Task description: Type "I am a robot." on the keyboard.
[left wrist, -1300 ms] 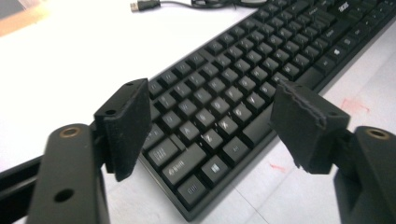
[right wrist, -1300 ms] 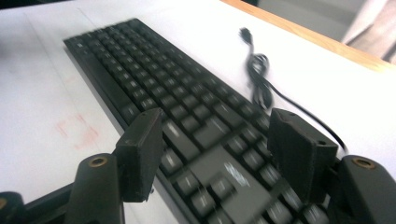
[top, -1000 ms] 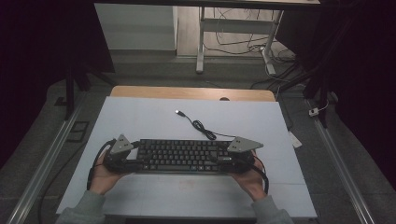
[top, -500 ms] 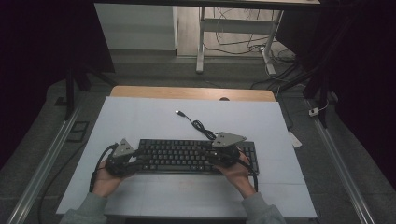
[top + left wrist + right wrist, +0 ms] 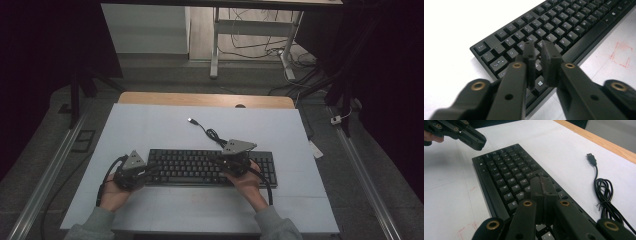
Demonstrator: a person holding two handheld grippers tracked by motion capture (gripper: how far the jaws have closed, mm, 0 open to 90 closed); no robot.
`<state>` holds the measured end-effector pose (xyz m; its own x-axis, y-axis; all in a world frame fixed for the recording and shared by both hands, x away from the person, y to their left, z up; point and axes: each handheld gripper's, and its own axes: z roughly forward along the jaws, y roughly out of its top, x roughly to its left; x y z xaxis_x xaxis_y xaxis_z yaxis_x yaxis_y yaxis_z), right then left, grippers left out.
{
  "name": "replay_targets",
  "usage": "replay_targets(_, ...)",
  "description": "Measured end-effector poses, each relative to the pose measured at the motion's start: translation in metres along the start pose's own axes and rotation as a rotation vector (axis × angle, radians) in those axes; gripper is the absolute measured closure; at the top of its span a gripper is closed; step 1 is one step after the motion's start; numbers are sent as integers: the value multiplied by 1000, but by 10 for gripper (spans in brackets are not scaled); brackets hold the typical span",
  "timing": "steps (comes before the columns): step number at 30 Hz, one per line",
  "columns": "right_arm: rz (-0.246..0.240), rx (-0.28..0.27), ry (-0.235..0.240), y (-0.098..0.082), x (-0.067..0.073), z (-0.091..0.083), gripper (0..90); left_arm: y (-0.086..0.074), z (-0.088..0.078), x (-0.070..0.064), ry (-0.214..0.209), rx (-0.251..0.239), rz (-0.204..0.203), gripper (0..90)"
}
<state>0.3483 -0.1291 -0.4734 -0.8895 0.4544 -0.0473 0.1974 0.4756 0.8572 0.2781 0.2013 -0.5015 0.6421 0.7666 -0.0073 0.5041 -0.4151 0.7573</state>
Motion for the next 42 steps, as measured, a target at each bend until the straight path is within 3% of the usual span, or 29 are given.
replay_targets(10, 4, 21, -2, 1, 2, 11, 895, -2, 4, 1, 6, 35, 17, 884)
replay_targets(23, 5, 72, 13, 2, 6, 35, 894, -8, 11, 8, 19, 70, -17, 884)
replay_targets(42, -14, 127, 20, 2, 10, 64, 894, -12, 21, 11, 43, 99, -19, 883)
